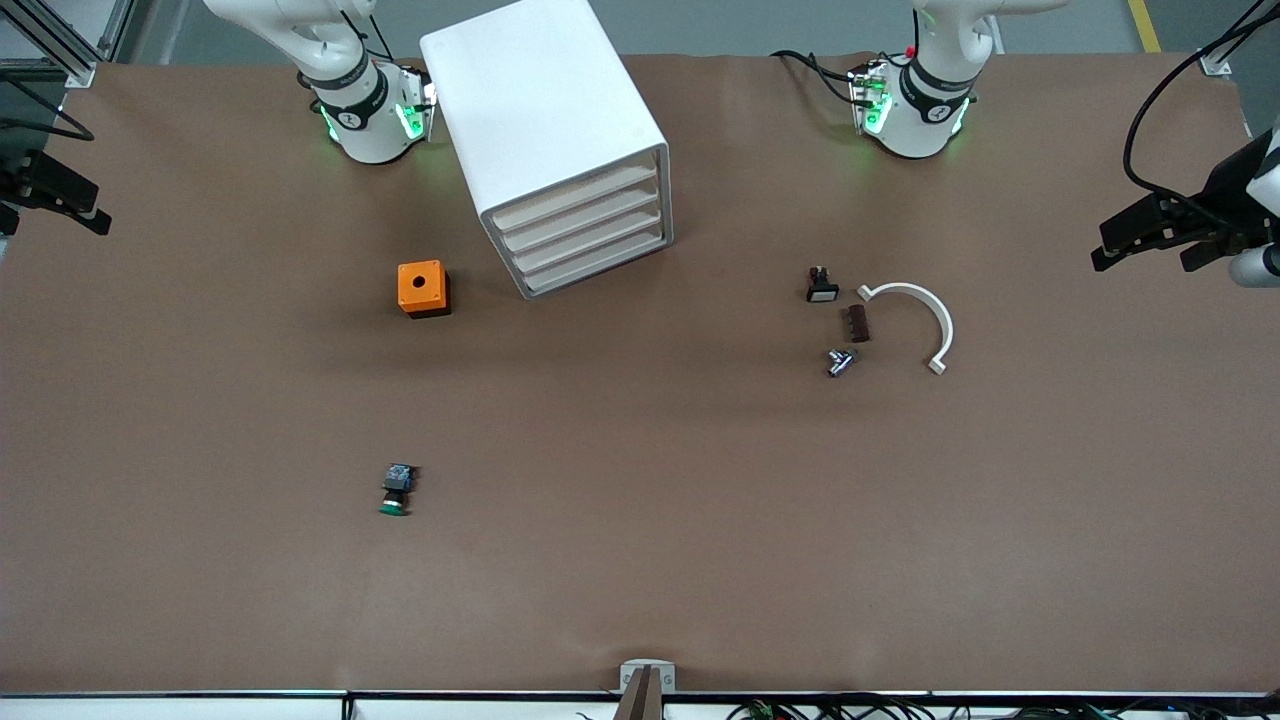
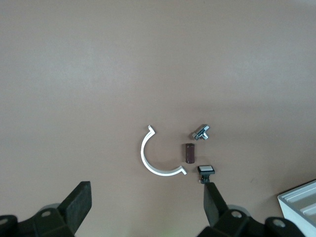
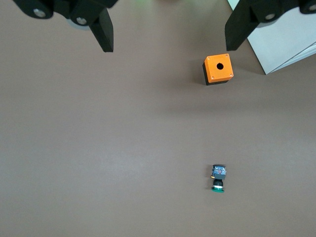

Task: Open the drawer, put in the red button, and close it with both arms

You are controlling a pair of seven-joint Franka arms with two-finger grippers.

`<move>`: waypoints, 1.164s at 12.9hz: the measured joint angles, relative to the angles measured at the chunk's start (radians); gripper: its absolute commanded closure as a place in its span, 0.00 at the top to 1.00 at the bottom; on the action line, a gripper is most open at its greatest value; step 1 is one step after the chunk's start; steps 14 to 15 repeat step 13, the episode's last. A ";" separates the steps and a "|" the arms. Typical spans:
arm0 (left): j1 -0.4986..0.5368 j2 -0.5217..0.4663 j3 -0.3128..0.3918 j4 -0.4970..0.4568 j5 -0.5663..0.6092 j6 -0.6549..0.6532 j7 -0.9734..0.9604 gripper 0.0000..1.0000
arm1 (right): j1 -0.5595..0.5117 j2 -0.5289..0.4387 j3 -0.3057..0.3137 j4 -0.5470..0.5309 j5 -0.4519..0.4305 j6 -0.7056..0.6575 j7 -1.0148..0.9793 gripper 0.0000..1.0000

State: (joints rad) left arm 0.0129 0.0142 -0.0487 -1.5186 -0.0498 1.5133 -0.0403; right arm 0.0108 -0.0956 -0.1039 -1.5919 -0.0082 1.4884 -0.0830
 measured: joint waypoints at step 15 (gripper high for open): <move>-0.004 0.000 -0.004 0.006 0.038 -0.016 0.000 1.00 | 0.000 -0.007 0.002 0.000 0.000 -0.014 0.049 1.00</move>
